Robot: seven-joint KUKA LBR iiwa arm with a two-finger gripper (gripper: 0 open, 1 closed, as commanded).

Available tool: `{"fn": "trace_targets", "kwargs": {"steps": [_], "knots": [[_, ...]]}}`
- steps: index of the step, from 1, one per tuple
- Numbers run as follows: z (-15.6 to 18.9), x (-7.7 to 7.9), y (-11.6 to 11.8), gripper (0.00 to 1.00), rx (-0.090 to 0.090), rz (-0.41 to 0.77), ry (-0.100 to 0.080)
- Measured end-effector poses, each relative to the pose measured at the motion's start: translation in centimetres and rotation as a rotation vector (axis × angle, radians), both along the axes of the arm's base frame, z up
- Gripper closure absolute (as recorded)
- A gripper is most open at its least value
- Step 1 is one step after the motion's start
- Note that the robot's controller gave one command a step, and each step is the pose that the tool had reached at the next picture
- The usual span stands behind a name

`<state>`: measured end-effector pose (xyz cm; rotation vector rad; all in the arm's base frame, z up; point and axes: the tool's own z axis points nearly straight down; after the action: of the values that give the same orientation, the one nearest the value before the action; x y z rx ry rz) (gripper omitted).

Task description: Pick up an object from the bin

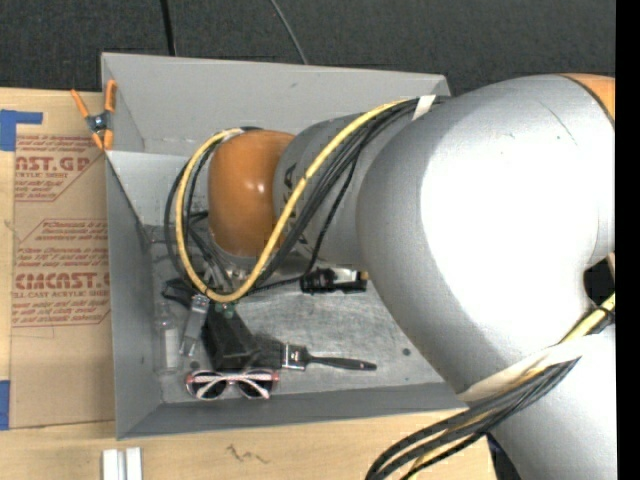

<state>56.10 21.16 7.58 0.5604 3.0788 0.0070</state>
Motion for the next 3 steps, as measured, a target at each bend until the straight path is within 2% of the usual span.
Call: {"fn": "trace_targets", "kwargs": {"steps": [1,3], "knots": [[-0.06,-1.03,1.09,1.00,0.004,-0.343,-0.007],[0.06,-1.05,1.08,1.00,0.003,-0.343,-0.003]]}}
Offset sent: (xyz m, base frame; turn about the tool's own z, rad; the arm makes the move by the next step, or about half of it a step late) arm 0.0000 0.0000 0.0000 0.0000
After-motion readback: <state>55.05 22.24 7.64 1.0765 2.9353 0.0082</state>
